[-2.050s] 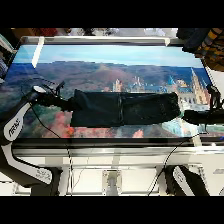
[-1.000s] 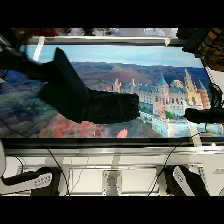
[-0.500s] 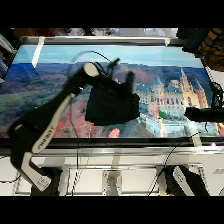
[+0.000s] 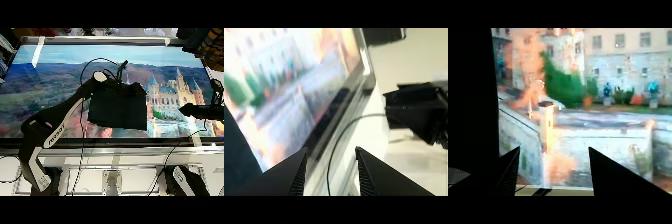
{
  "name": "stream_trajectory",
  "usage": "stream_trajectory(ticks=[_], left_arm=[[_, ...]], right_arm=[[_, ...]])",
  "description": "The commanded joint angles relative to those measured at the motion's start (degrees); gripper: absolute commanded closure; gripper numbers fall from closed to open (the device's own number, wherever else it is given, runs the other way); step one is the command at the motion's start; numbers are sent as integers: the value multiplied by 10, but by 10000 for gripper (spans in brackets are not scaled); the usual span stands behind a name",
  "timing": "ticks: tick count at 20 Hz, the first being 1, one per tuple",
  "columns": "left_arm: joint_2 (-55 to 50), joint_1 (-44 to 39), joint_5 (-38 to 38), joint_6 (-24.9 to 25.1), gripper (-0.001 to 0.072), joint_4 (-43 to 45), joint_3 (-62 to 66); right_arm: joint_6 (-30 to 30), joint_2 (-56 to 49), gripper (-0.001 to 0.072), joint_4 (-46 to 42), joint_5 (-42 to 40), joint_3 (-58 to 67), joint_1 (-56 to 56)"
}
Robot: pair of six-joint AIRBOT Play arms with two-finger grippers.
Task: Fold the clothes and pants, and hang the long-sleeved shirts on hangers.
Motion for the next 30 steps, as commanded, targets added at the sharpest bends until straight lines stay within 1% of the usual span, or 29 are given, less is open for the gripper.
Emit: stream_trajectory(ticks=[1,2,3,4,7,8,9,10,11,13,18,20,21,22,23,24,25,27,28,30], left_arm=[[9,42,-37,21,347,16,0],[14,59,-69,20,415,62,0],[20,75,-99,13,597,120,0],[28,88,-129,-10,675,192,0],[58,109,-206,-129,671,450,0],[70,108,-238,-164,669,547,-1],[82,107,-266,-181,669,623,-3],[95,108,-288,-183,669,687,-12],[111,108,-296,-184,669,732,-30],[153,120,-284,-193,669,772,-96],[285,170,-181,-232,669,771,-345],[338,192,-148,-248,669,771,-441],[364,203,-131,-253,669,771,-482],[388,213,-115,-259,669,771,-513],[411,221,-100,-261,669,771,-539],[430,227,-90,-260,670,771,-555],[447,231,-88,-260,669,772,-565],[466,231,-93,-260,670,772,-566],[472,231,-94,-260,670,771,-566],[473,231,-97,-260,670,771,-566]], right_arm=[[-38,-48,129,70,-30,-2,19],[-38,-79,82,78,-36,-2,40],[-38,-111,46,89,-43,-2,62],[-41,-146,37,107,-54,-2,87],[-70,-245,37,152,-113,-1,169],[-70,-273,37,159,-137,-1,193],[-70,-302,38,158,-156,5,217],[-70,-328,38,159,-162,17,235],[-67,-353,38,159,-162,35,250],[-56,-388,39,158,-162,74,274],[-16,-422,46,156,-162,140,305],[7,-432,69,153,-161,150,309],[10,-436,127,153,-161,150,311],[10,-438,199,152,-158,150,314],[10,-439,340,151,-155,150,316],[9,-439,583,150,-154,151,319],[10,-439,677,138,-154,156,319],[23,-439,682,92,-133,184,309],[44,-439,682,55,-116,204,297],[98,-439,682,-53,-71,249,258]])
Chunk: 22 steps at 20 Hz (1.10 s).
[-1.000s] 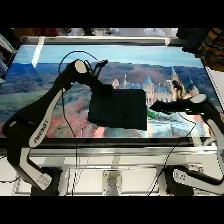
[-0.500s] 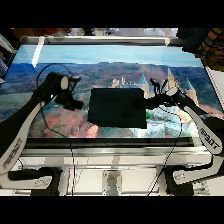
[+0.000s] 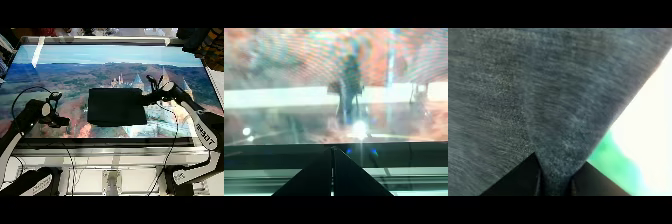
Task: Fold the clothes and pants, and hang the long-sleeved shirts on hangers.
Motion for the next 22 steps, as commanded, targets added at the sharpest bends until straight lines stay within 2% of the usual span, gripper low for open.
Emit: stream_trajectory(ticks=[1,4,7,9,13,14,16,17,20,22], left_arm=[[19,4,3,-3,670,2,-14],[19,4,2,-3,670,2,-14],[19,4,2,-3,670,2,-14],[19,4,2,-3,670,2,-14],[19,4,2,-3,670,2,-14],[19,4,2,-3,670,2,-14],[19,4,2,-3,671,2,-14],[19,4,2,-3,670,2,-14],[19,4,2,-3,671,2,-14],[19,4,2,-3,670,2,-14]], right_arm=[[78,-1,682,-187,74,66,-57],[98,7,682,-360,161,92,-154],[98,22,682,-471,208,93,-284],[97,33,682,-498,218,93,-388],[97,53,678,-481,227,93,-602],[97,59,607,-464,226,93,-645],[126,75,156,-421,211,93,-715],[142,85,23,-400,205,93,-739],[142,122,33,-380,198,93,-761],[142,150,41,-336,196,93,-748]])
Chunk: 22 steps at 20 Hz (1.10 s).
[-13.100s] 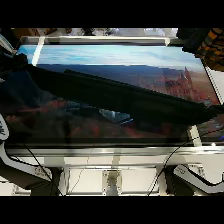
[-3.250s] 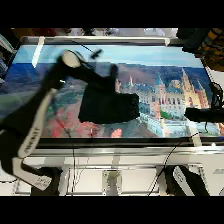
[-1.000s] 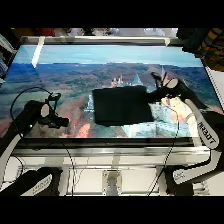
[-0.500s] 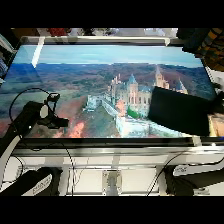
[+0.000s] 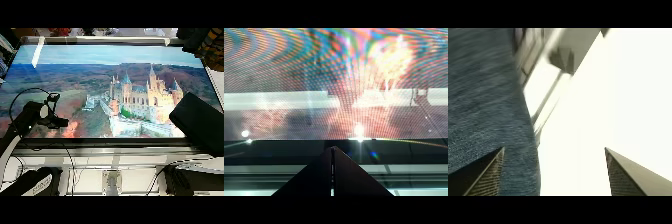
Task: Fold the clothes and pants, and hang the long-sleeved shirts on hangers.
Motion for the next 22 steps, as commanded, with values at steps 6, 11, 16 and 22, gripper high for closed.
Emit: stream_trajectory(ticks=[6,11,16,22], left_arm=[[0,1,0,0,670,0,0],[0,1,0,0,671,0,0],[0,1,0,0,670,0,0],[0,1,0,0,670,0,0]], right_arm=[[-102,146,682,306,7,-56,169],[-78,205,682,279,60,-151,464],[20,205,683,143,1,-256,741],[97,189,682,73,-55,-277,930]])
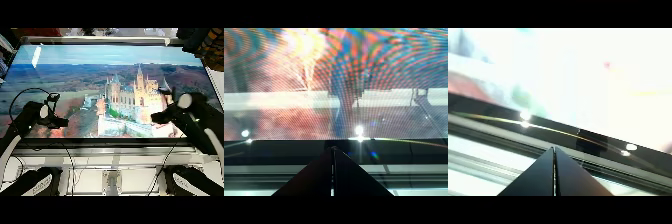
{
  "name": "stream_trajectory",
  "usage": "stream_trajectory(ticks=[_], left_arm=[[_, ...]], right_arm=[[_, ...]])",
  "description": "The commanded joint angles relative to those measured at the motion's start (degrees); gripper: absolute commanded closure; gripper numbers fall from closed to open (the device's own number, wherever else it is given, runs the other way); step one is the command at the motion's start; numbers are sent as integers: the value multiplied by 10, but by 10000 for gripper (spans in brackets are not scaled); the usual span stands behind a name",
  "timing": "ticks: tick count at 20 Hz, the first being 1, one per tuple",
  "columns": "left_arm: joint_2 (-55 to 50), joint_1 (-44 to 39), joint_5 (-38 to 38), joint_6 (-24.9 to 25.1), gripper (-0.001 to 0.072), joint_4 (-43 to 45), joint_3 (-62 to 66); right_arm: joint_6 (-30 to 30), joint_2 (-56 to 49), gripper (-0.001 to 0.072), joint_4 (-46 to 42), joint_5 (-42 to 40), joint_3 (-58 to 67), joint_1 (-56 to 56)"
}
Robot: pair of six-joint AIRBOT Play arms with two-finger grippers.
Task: Fold the clothes and pants, and hang the long-sleeved shirts on hangers.
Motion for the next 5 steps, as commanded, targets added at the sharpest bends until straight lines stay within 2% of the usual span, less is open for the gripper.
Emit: stream_trajectory(ticks=[1,5], left_arm=[[0,1,0,0,670,0,0],[0,1,0,0,670,0,0]], right_arm=[[54,-9,682,-41,-41,-11,102],[58,-26,682,-41,-58,-11,131]])
